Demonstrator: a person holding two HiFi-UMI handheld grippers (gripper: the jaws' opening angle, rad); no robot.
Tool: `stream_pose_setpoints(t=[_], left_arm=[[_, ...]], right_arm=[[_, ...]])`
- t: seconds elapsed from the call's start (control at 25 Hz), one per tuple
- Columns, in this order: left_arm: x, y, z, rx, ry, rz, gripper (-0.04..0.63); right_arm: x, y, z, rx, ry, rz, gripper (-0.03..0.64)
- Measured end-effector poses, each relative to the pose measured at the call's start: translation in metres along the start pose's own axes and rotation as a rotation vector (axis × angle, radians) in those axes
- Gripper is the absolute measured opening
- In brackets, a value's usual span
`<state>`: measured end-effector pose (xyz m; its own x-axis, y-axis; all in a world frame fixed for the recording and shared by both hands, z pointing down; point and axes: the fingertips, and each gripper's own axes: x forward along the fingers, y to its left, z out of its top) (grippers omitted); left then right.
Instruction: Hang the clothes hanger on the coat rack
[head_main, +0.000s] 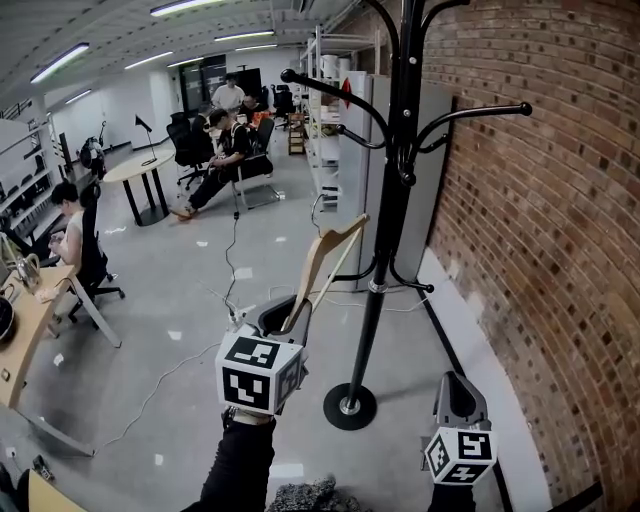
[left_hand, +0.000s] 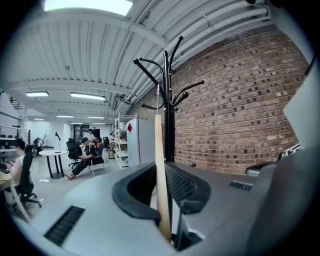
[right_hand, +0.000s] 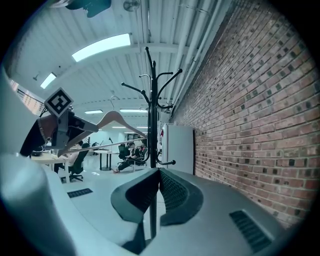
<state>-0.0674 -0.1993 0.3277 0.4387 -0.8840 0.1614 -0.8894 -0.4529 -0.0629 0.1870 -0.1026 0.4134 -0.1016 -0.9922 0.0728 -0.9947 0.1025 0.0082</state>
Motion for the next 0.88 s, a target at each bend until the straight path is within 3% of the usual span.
stream_pose_setpoints(t=[0.88], left_arm=[[0.135,0.042,0.089,0.067,-0.054,-0.093,0.057]], right_arm=[[0.092,-0.027,0.011,0.016,-0.002,-0.084,0.009]])
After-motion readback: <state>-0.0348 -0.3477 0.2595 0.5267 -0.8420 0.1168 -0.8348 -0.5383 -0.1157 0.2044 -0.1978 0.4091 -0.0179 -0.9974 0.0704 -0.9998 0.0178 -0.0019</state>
